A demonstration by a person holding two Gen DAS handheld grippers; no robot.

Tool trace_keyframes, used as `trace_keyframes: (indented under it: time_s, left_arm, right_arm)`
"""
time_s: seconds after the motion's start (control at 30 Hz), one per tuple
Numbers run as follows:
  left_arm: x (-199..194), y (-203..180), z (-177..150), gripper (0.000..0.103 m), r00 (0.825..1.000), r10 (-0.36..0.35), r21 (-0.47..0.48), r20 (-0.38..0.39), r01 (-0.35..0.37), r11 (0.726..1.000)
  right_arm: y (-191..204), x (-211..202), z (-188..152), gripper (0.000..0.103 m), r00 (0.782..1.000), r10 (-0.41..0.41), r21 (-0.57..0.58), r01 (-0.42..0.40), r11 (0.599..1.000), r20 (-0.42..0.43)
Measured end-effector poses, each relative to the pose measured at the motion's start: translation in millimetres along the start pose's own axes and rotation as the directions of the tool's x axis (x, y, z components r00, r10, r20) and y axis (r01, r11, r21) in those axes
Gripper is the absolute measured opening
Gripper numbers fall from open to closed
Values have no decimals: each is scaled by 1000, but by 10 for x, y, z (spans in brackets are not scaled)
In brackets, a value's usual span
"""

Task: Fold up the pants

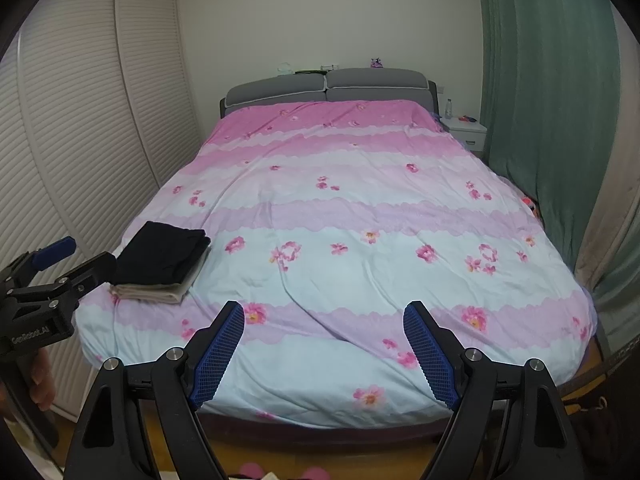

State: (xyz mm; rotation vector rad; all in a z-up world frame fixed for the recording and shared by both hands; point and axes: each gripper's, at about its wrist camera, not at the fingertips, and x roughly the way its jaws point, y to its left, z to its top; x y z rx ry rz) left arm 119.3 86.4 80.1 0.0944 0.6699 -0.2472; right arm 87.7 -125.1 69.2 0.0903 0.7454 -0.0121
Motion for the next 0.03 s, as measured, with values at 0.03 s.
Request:
trace_keyframes:
  time_s: [0.03]
  left_arm:
    - [2, 3, -1, 103, 1000, 0, -1, 0, 0, 1000]
  right_arm:
    - [0, 0, 4, 82, 1000, 2, -1, -2, 1000, 0]
